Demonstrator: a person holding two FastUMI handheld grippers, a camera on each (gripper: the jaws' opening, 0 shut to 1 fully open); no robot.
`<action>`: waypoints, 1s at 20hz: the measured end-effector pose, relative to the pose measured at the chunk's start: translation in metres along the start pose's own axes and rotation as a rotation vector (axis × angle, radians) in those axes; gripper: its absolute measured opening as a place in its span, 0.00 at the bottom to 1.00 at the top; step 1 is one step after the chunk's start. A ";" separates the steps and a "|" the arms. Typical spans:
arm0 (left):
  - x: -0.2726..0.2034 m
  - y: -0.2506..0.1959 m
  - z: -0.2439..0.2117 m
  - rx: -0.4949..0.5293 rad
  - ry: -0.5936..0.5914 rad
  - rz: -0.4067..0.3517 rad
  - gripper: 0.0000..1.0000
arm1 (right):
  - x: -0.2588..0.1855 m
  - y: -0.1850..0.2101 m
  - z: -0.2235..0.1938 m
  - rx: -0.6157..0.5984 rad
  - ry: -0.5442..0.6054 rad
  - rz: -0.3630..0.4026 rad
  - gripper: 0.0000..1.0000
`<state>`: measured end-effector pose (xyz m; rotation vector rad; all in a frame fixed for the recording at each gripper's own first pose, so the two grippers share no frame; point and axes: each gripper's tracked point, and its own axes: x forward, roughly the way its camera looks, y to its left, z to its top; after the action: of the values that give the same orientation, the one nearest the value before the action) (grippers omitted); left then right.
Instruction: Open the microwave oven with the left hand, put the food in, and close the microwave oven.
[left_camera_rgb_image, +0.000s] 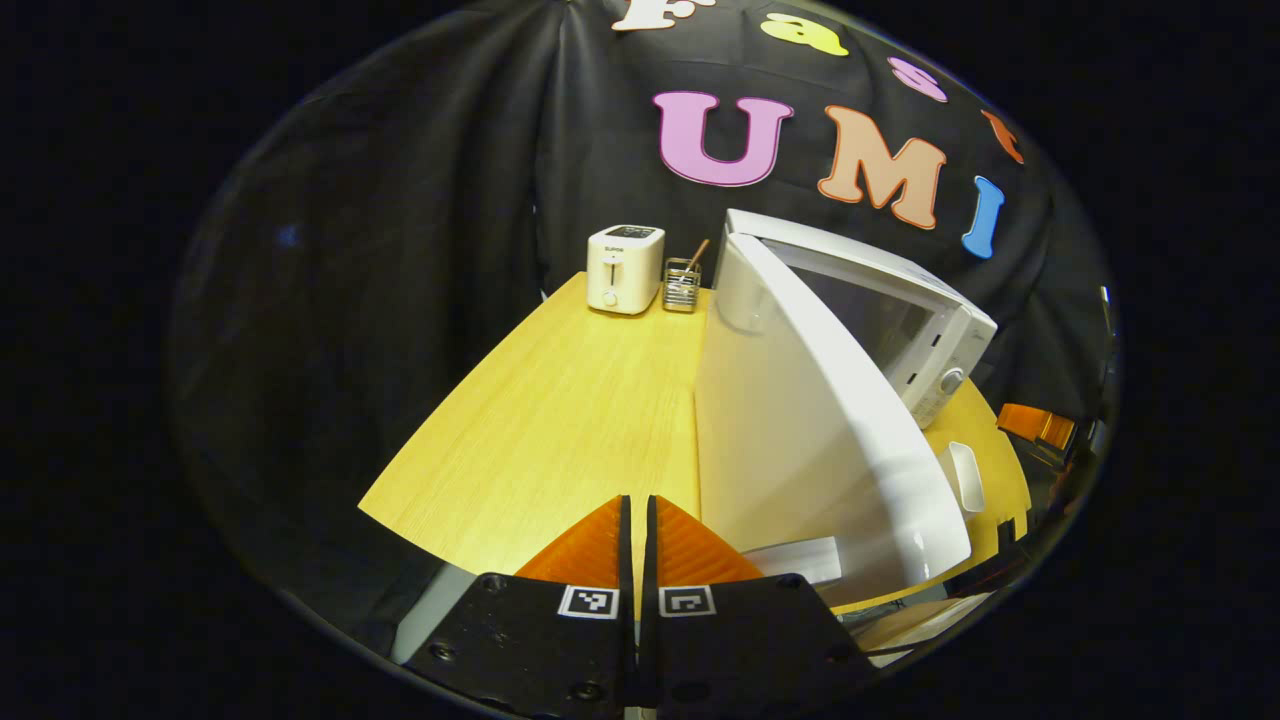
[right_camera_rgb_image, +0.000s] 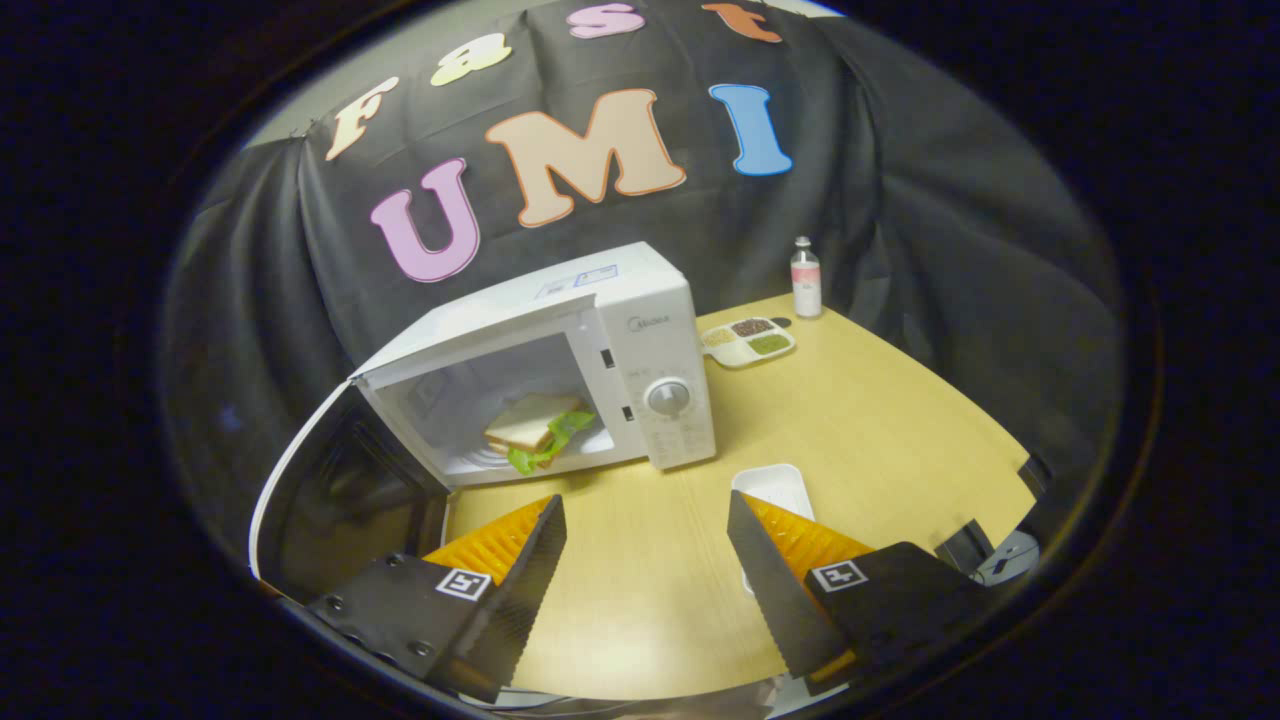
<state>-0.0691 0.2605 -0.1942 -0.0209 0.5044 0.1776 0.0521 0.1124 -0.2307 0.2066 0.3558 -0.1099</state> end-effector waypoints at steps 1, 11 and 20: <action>0.000 -0.010 0.001 0.006 -0.001 -0.013 0.01 | -0.004 -0.008 0.002 -0.006 -0.005 -0.007 0.91; 0.011 -0.105 0.010 0.070 0.002 -0.139 0.01 | -0.022 -0.075 0.025 -0.016 -0.019 -0.056 0.92; 0.020 -0.188 0.020 0.139 -0.023 -0.232 0.01 | -0.036 -0.117 0.058 0.000 -0.071 -0.056 0.92</action>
<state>-0.0098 0.0803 -0.1910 0.0580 0.4869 -0.0839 0.0210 -0.0116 -0.1860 0.1920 0.2909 -0.1722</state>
